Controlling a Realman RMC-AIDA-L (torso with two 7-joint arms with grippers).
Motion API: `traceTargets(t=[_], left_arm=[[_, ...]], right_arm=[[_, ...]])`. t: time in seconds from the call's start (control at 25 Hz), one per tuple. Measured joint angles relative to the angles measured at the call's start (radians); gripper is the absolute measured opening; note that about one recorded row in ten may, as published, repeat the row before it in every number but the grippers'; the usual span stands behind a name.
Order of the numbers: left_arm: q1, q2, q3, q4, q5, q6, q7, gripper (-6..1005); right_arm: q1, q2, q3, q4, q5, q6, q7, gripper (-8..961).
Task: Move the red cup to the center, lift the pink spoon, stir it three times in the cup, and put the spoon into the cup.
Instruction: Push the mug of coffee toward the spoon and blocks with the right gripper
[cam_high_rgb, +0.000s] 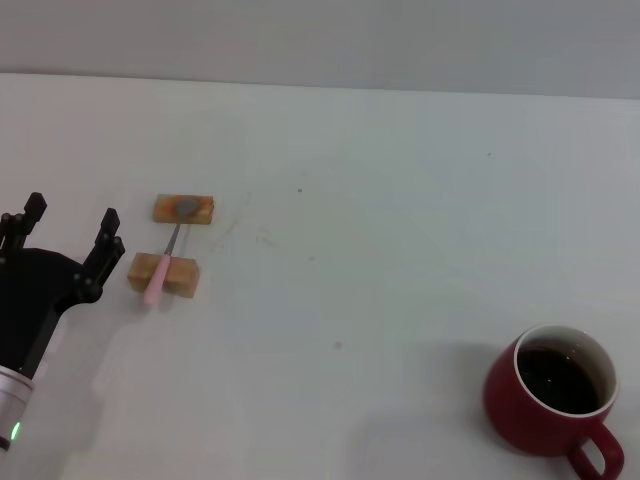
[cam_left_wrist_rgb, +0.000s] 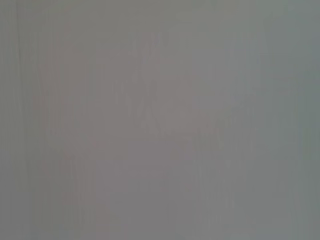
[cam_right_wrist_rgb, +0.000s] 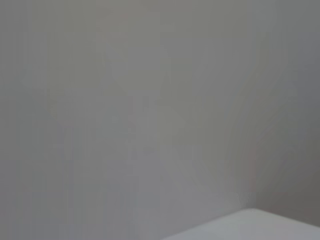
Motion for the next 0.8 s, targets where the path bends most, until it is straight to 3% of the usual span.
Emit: traceTargets(t=[0.8], left_arm=[[-0.021, -0.001, -0.003, 0.015, 0.0, -0.001, 0.0, 806]], right_arm=[[0.007, 0.0, -0.013, 0.02, 0.034, 0.162, 0.011, -1]])
